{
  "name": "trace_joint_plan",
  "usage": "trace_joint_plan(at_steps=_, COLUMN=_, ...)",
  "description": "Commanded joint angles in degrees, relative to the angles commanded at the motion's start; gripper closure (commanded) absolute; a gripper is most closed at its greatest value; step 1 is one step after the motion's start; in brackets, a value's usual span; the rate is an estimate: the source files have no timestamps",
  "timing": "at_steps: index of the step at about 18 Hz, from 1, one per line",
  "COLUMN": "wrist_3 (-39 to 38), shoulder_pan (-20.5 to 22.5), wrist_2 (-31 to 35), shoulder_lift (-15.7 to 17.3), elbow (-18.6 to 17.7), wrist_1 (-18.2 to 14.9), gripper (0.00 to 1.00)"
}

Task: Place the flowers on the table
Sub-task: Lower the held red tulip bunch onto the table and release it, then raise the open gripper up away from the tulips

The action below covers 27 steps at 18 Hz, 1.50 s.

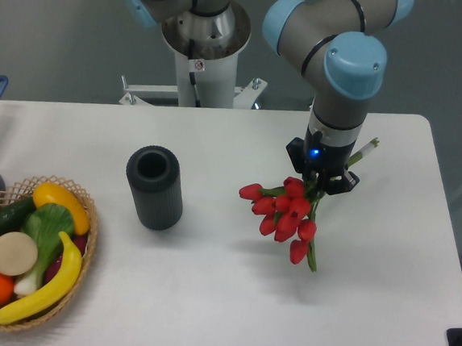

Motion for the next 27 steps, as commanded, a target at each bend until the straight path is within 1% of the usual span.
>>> trace_joint_plan(at_steps=2, wrist_3=-0.09, shoulder_pan=-0.09, wrist_2=0.0, shoulder_lift=-0.09, elbow=0.43, wrist_1=-0.09, gripper=0.95)
trace_joint_plan(at_steps=4, wrist_3=-0.17, shoulder_pan=-0.26, wrist_2=0.0, shoulder_lift=-0.26, elbow=0.09, wrist_1=0.0, gripper=0.92)
trace_joint_plan(at_steps=7, wrist_3=-0.7, shoulder_pan=-0.87, wrist_2=-0.17, shoulder_lift=-2.19, elbow=-0.26, wrist_1=0.53, gripper=0.92)
trace_joint_plan(at_steps=9, wrist_3=-0.79, shoulder_pan=-2.02, wrist_2=-0.09, shoulder_lift=-4.12, elbow=-0.26, wrist_1=1.31, gripper=0.9)
trace_joint_plan(at_steps=10, wrist_3=-0.7, shoulder_pan=-2.2, wrist_2=-0.09, shoulder_lift=-4.57, elbow=-0.35, wrist_1=1.58, gripper=0.88)
trace_joint_plan(at_steps=12, wrist_3=-0.62, shoulder_pan=-2.46, wrist_2=-0.17, shoulder_lift=-5.18, elbow=-0.35, wrist_1=1.76, gripper=0.8)
trace_joint_plan(at_steps=16, wrist_3=-0.79, shoulder_pan=-2.72, wrist_2=-0.09, shoulder_lift=-5.89, elbow=-1.05, wrist_1=2.02, gripper=0.54)
trace_joint_plan(at_steps=19, wrist_3=-0.79, shoulder_pan=-3.08, wrist_2=-0.09, shoulder_lift=-6.15, elbow=-1.06, wrist_1=2.11, gripper=0.42)
trace_joint_plan(at_steps=20, wrist_3=-0.79, shoulder_pan=-3.08, wrist_2=-0.09, shoulder_lift=-6.07, elbow=-1.23, wrist_1=2.11, gripper=0.31)
trace_joint_plan(at_steps=21, wrist_3=-0.79, shoulder_pan=-3.08, wrist_2=-0.17, shoulder_lift=-5.89, elbow=-1.41, wrist_1=2.2, gripper=0.0)
trace_joint_plan(at_steps=22, wrist_3=-0.79, shoulder_pan=-3.08, wrist_2=-0.18, shoulder_lift=-5.63, elbow=-1.84, wrist_1=2.63, gripper=0.0)
trace_joint_plan(at_steps=25, wrist_3=-0.79, shoulder_pan=-2.9, wrist_2=-0.18, shoulder_lift=-5.1, elbow=-3.6, wrist_1=6.49, gripper=0.0)
trace_joint_plan(at_steps=27, wrist_3=-0.88, shoulder_pan=-2.99, wrist_2=-0.09, shoulder_lift=-4.4, elbow=-3.69, wrist_1=7.64, gripper=0.0)
